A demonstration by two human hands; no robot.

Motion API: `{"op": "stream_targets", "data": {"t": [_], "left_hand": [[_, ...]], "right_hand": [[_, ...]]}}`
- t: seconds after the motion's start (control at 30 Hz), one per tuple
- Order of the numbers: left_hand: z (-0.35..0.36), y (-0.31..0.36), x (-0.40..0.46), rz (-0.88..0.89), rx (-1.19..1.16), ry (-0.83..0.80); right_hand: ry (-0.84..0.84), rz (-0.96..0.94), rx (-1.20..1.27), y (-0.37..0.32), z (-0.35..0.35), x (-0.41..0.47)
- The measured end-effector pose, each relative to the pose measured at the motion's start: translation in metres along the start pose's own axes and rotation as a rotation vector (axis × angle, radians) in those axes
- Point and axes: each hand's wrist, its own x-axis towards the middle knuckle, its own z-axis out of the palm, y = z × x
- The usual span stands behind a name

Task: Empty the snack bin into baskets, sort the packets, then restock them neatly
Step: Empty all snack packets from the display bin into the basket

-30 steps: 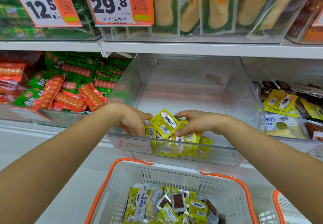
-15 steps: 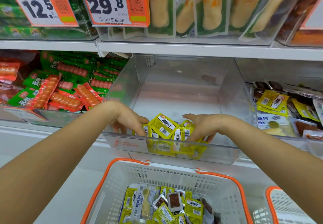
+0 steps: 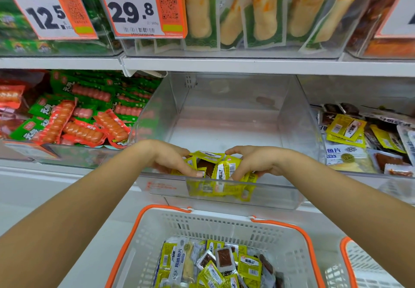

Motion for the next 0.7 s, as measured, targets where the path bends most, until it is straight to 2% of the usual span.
{"op": "stream_targets", "data": {"t": [0.17, 0.3, 0.37, 0.47, 0.53, 0.7], "left_hand": [[0.001, 0.009, 0.01, 0.108, 0.138, 0.189], [-0.003, 0.01, 0.009, 0.093, -0.23, 0.104], [-0.003, 0.014, 0.013, 0.033, -0.291, 0.136], [0.002, 0.02, 0.021, -0.008, -0.17, 0.261], [0.004, 0.019, 0.023, 0.007, -0.163, 0.263], [-0.004, 0.0, 0.01, 0.082, -0.568, 0.133]], "right_hand": [[-0.02, 0.042, 0.043, -0.002, -0.001, 0.001], [-0.024, 0.038, 0.03, -0.002, -0.001, 0.006], [-0.014, 0.025, 0.026, -0.002, 0.0, 0.006], [-0.001, 0.019, 0.036, 0.0, 0.001, 0.006], [0.006, 0.023, 0.042, 0.001, 0.001, 0.006], [0.0, 0.023, 0.066, 0.0, 0.001, 0.005]]}}
